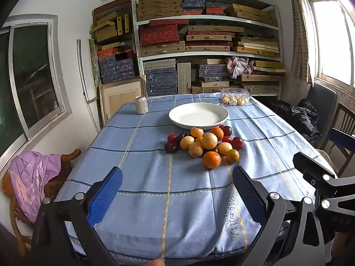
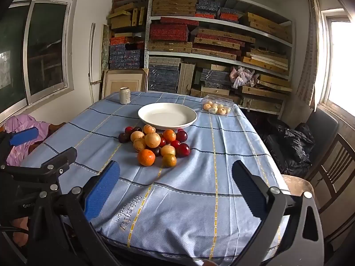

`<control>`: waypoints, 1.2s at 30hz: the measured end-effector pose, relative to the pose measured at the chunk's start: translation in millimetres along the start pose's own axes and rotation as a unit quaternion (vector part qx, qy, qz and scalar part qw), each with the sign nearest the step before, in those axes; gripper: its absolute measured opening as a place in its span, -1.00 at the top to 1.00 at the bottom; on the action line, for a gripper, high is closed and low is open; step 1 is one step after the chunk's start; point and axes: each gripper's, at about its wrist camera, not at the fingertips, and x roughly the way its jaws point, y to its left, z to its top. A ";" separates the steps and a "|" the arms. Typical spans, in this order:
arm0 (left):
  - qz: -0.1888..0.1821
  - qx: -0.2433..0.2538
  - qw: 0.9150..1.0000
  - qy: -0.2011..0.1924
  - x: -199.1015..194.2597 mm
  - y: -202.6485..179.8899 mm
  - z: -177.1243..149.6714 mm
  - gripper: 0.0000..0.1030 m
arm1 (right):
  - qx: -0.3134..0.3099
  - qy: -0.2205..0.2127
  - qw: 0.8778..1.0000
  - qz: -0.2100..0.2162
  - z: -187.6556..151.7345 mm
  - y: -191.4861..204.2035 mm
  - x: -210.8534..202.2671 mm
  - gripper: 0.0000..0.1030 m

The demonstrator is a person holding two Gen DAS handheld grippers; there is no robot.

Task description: Organize fruits

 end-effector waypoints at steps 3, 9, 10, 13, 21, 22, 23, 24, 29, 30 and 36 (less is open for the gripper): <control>0.000 -0.001 1.000 0.001 0.3 0.1 0.0 -0.93 | 0.001 0.000 1.000 0.000 0.1 -0.6 -0.9 -0.92; -0.001 -0.002 1.000 0.000 0.0 0.2 0.0 -0.93 | 0.000 0.002 1.000 0.000 0.4 -1.4 -2.1 -0.92; -0.001 -0.001 1.000 0.000 0.0 0.1 -0.1 -0.93 | 0.001 0.002 1.000 0.000 0.4 -1.6 -2.1 -0.92; -0.001 -0.002 1.000 0.000 0.0 0.2 -0.1 -0.93 | 0.001 0.002 1.000 0.000 0.3 -2.0 -2.4 -0.92; -0.001 -0.002 1.000 0.001 0.1 0.2 -0.1 -0.93 | 0.001 0.001 1.000 0.000 0.0 -2.3 -3.1 -0.92; -0.001 -0.002 1.000 0.001 0.0 0.2 -0.1 -0.93 | 0.001 0.001 1.000 0.000 -0.1 -2.2 -3.0 -0.92; -0.001 -0.002 1.000 0.001 0.0 0.2 -0.1 -0.93 | 0.001 0.001 1.000 0.000 -0.3 -2.2 -3.0 -0.92; -0.001 -0.002 1.000 0.002 0.0 0.2 -0.1 -0.93 | 0.001 0.001 1.000 0.000 -0.3 -2.1 -2.9 -0.92; -0.002 -0.002 1.000 0.003 -0.3 0.2 -0.3 -0.93 | 0.001 0.001 1.000 -0.001 -0.9 -1.9 -2.6 -0.92; -0.002 -0.002 1.000 0.003 -0.3 0.3 -0.3 -0.93 | 0.001 0.001 1.000 0.000 -0.9 -1.8 -2.5 -0.92; -0.002 -0.002 1.000 0.004 -0.3 0.3 -0.3 -0.93 | 0.001 0.001 1.000 -0.001 -0.8 -2.2 -2.8 -0.92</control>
